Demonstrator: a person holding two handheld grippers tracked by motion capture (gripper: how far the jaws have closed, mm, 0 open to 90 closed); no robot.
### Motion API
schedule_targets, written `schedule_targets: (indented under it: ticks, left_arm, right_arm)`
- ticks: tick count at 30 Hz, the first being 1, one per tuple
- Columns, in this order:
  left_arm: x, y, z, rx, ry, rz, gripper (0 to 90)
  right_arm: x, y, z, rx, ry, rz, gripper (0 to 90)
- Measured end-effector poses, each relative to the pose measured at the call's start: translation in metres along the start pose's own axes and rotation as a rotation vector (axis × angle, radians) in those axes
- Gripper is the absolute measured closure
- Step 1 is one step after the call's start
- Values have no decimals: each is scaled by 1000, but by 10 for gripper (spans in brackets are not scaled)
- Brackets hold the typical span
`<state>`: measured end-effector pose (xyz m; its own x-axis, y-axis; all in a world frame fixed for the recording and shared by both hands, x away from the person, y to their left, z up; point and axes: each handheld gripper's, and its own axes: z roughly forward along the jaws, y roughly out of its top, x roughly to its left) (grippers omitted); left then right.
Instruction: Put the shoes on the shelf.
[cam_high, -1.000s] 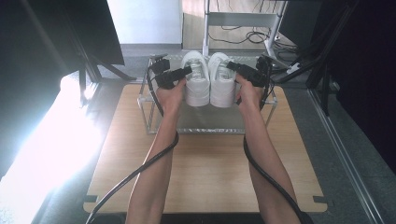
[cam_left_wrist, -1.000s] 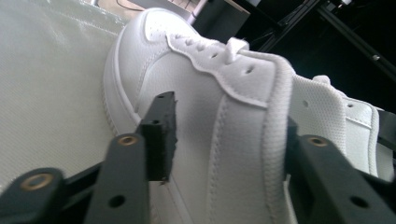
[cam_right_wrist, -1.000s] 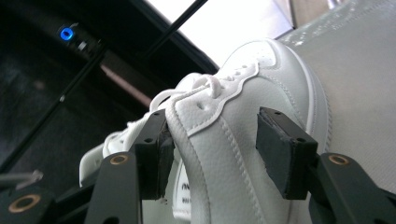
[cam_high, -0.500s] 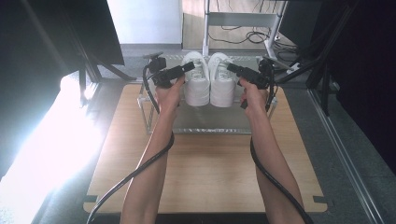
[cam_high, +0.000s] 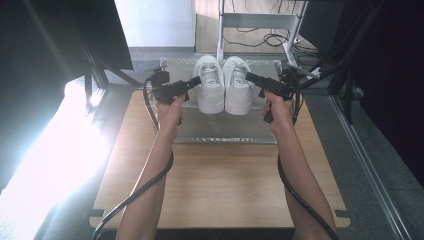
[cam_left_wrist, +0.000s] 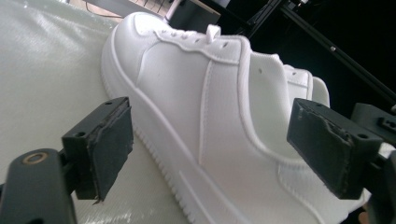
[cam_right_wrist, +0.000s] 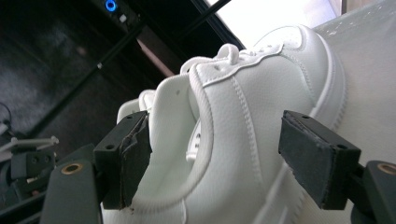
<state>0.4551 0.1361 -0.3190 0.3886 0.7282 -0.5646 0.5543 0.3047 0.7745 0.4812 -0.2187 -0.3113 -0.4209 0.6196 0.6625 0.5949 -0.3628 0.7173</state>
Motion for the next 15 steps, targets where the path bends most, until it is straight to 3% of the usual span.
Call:
schedule_targets:
  ticks: [15]
  left_arm:
    - [0, -19, -35, 4, -36, 64, 99]
  right_arm:
    - [1, -11, -34, 38, 62, -68, 190]
